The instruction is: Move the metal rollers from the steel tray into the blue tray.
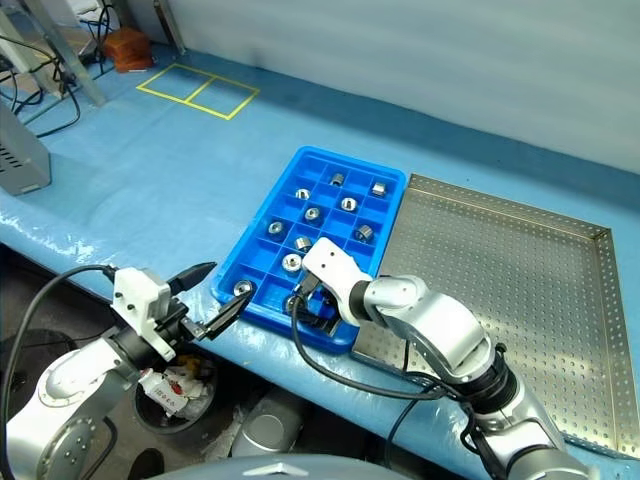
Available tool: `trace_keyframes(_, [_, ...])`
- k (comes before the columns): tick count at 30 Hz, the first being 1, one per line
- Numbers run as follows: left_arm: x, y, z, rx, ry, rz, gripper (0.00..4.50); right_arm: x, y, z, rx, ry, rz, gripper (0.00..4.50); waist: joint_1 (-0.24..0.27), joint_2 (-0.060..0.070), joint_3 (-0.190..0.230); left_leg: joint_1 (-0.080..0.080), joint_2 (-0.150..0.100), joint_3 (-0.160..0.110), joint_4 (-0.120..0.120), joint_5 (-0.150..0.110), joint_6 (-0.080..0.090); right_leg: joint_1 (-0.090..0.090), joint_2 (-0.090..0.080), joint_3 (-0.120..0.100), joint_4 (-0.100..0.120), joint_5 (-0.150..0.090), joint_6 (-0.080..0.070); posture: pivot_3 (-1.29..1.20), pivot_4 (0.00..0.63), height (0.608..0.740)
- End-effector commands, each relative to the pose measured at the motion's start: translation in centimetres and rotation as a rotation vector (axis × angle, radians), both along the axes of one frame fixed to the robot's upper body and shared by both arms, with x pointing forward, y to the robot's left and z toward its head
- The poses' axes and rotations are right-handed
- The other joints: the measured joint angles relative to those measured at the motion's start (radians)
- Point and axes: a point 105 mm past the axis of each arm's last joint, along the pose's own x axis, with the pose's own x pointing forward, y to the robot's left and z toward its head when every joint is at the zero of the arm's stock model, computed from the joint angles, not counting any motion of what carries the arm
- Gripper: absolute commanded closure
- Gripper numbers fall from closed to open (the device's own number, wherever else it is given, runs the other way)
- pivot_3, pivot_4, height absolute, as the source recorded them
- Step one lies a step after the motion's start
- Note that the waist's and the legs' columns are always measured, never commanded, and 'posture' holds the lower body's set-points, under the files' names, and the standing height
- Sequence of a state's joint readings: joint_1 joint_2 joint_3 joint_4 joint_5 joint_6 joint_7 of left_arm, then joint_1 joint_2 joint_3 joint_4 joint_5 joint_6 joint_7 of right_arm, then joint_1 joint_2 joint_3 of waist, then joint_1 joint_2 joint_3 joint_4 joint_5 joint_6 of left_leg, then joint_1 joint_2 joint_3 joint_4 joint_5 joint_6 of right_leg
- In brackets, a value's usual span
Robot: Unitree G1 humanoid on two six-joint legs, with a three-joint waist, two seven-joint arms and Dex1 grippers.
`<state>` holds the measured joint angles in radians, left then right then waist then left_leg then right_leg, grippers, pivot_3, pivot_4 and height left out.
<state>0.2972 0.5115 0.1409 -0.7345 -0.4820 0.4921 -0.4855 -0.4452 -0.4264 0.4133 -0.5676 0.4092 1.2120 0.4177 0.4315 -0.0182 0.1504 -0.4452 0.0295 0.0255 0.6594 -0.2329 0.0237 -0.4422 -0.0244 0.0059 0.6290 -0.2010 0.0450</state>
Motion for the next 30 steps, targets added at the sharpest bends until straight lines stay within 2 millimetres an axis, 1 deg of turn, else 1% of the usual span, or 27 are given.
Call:
trace_keyframes(1, [-0.26, -0.67, 0.79, -0.002, -0.032, -0.038, 0.0, -0.48, 0.17, 1.39, 0.041, -0.036, 0.027, 0.02, 0.0, 0.0, 0.0, 0.0, 0.0, 0.0, 0.001, 0.0, 0.0, 0.0, 0.0, 0.0, 0.0, 0.0, 0.0, 0.49, 0.15, 0.74])
trace_keyframes(4, [-0.23, -0.75, 0.81, 0.0, -0.031, -0.045, 0.0, -0.61, -0.05, 1.77, 0.047, -0.046, 0.034, 0.02, -0.002, 0.0, 0.0, 0.0, 0.001, -0.002, 0.003, 0.0, 0.0, -0.001, 0.0, -0.002, 0.0, -0.003, -0.005, 0.49, 0.15, 0.74])
trace_keyframes(12, [-0.13, -0.92, 0.87, -0.001, -0.031, -0.061, 0.0, -1.1, -0.45, 2.27, 0.053, -0.058, 0.055, 0.02, -0.001, 0.0, 0.0, 0.001, 0.001, -0.004, 0.004, 0.0, -0.001, 0.0, 0.0, -0.005, 0.0, -0.003, -0.005, 0.48, 0.15, 0.74])
trace_keyframes(16, [-0.06, -1.04, 0.88, 0.001, -0.031, -0.07, 0.0, -1.17, -0.47, 2.22, 0.056, -0.057, 0.053, 0.02, -0.002, 0.0, 0.0, 0.001, 0.0, -0.004, 0.004, 0.0, -0.001, 0.004, 0.0, -0.004, 0.002, -0.003, -0.005, 0.47, 0.15, 0.74])
trace_keyframes(30, [-0.02, -1.14, 0.78, 0.007, -0.023, -0.08, 0.0, -1.21, -0.5, 1.69, 0.052, -0.045, 0.037, 0.02, -0.003, 0.0, 0.0, 0.001, 0.001, -0.004, 0.005, 0.001, -0.003, 0.003, 0.0, -0.005, 0.005, -0.004, -0.006, 0.47, 0.15, 0.74])
